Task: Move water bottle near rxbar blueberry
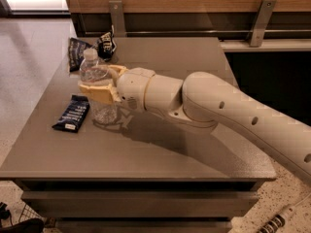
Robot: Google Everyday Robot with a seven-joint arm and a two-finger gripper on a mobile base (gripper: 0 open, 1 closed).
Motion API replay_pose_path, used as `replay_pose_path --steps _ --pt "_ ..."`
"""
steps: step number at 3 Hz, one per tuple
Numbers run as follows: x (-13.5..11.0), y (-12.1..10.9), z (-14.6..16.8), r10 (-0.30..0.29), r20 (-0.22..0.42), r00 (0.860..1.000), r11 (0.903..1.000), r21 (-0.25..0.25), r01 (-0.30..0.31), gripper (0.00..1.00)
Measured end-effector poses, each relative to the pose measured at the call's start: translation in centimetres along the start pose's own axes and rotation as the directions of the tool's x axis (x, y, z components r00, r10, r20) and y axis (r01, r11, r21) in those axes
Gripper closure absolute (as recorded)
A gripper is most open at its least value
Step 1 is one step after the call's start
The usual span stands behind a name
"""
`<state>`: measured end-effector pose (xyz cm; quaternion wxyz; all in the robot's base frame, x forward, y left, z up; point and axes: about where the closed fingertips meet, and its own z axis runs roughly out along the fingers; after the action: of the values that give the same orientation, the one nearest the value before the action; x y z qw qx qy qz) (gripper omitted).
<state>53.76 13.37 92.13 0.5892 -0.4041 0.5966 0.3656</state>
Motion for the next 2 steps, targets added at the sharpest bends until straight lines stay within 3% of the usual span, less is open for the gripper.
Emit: replay_pose_path --steps 2 --pt "0.00 0.01 0.00 0.000 0.000 1.000 1.0000 0.000 0.000 0.55"
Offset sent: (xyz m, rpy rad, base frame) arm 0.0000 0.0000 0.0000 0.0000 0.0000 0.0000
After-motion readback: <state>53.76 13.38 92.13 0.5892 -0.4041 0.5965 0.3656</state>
